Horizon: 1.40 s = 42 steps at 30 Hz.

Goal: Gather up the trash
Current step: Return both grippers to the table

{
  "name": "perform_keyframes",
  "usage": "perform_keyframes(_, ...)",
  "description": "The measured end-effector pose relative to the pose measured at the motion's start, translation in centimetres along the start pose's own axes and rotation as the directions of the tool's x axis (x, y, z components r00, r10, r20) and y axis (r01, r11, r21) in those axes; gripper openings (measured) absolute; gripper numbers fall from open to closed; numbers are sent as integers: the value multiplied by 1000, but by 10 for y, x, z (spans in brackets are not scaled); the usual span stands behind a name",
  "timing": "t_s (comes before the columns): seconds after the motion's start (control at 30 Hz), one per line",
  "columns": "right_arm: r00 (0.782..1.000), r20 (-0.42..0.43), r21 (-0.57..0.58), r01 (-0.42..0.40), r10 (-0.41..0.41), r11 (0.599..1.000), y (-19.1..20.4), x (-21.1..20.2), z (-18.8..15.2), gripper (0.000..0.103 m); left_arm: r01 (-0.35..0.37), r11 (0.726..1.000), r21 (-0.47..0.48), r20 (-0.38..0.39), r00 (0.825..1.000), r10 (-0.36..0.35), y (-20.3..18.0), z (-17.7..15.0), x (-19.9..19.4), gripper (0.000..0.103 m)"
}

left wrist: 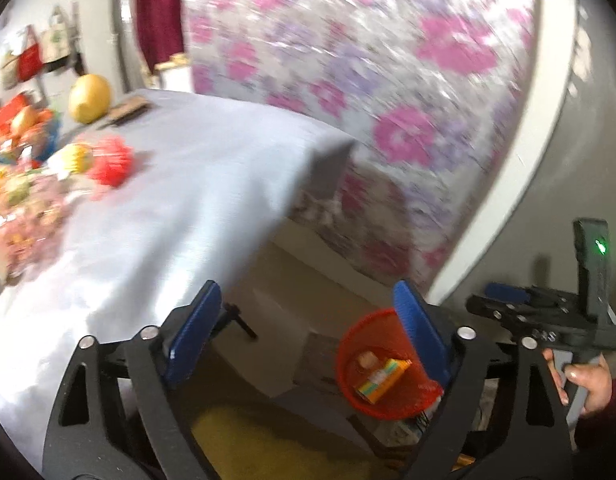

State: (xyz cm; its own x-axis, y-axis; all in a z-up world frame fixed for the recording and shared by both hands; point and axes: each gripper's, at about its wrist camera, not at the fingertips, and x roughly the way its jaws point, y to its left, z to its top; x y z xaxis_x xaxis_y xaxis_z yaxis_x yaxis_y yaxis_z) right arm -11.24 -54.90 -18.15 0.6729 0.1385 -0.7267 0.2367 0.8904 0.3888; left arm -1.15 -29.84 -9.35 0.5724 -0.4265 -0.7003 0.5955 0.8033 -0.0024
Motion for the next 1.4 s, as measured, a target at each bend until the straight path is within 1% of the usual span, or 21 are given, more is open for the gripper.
perform_keyframes(0.07, 1000, 22, -30, -22, 23, 999, 15, -4, 6, 73, -26, 999, -32, 23, 999, 26, 14, 1, -9, 91)
perform_keyframes(0.2, 995, 49, -81, -81, 85, 993, 49, -7, 18, 75, -105, 990, -96, 61, 992, 111, 46, 1, -25, 93)
perform_keyframes(0.3, 989, 59, -114, -130, 138, 985, 77, -6, 27, 77, -132, 981, -145, 71, 987, 143, 68, -3, -34, 94)
perform_keyframes(0.33, 987, 58, -124, -145, 153, 982, 86, -5, 30, 79, -141, 975, -173, 74, 985, 155, 79, -4, -37, 95)
perform_keyframes(0.37, 984, 57, -136, -161, 169, 978, 98, -4, 33, 83, -147, 971, -190, 74, 984, 164, 87, -6, -40, 95)
perform_keyframes(0.4, 981, 57, -146, -173, 183, 974, 107, -3, 35, 86, -155, 966, -205, 74, 982, 173, 94, -7, -42, 96)
perform_keyframes(0.53, 968, 29, -196, -238, 249, 951, 150, 5, 41, 87, -224, 930, -291, 83, 963, 257, 136, -16, -56, 96)
perform_keyframes(0.6, 962, 10, -228, -265, 274, 937, 178, 11, 41, 87, -251, 910, -330, 83, 953, 293, 156, -22, -63, 96)
perform_keyframes(0.67, 956, -14, -261, -286, 293, 922, 203, 19, 42, 87, -278, 881, -383, 72, 942, 328, 184, -32, -72, 96)
perform_keyframes(0.7, 954, -26, -273, -295, 300, 916, 213, 22, 42, 87, -285, 872, -398, 68, 939, 338, 193, -35, -74, 96)
perform_keyframes(0.73, 951, -38, -284, -304, 306, 909, 224, 26, 41, 87, -301, 852, -427, 57, 932, 358, 208, -41, -78, 96)
perform_keyframes(0.8, 946, -68, -308, -323, 318, 895, 247, 36, 42, 87, -323, 828, -459, 43, 922, 384, 227, -50, -83, 96)
perform_keyframes(0.93, 937, -114, -346, -348, 329, 871, 283, 54, 40, 87, -386, 756, -528, 2, 890, 456, 270, -71, -94, 96)
perform_keyframes(0.97, 934, -127, -353, -357, 334, 865, 292, 60, 42, 87, -394, 739, -546, -7, 885, 466, 280, -76, -97, 96)
perform_keyframes(1.13, 921, -158, -388, -390, 357, 835, 333, 86, 55, 88, -409, 678, -611, -38, 870, 491, 319, -98, -108, 96)
perform_keyframes(1.17, 919, -160, -394, -394, 360, 830, 339, 90, 58, 88, -412, 668, -619, -42, 868, 495, 325, -101, -110, 96)
perform_keyframes(1.23, 917, -165, -404, -399, 363, 823, 354, 100, 64, 91, -412, 659, -629, -51, 868, 494, 333, -107, -110, 96)
perform_keyframes(1.3, 912, -170, -409, -410, 373, 815, 369, 110, 71, 93, -409, 659, -632, -59, 873, 484, 337, -111, -109, 96)
perform_keyframes(1.4, 911, -178, -413, -413, 373, 811, 387, 123, 78, 96, -427, 666, -612, -63, 866, 497, 338, -110, -107, 96)
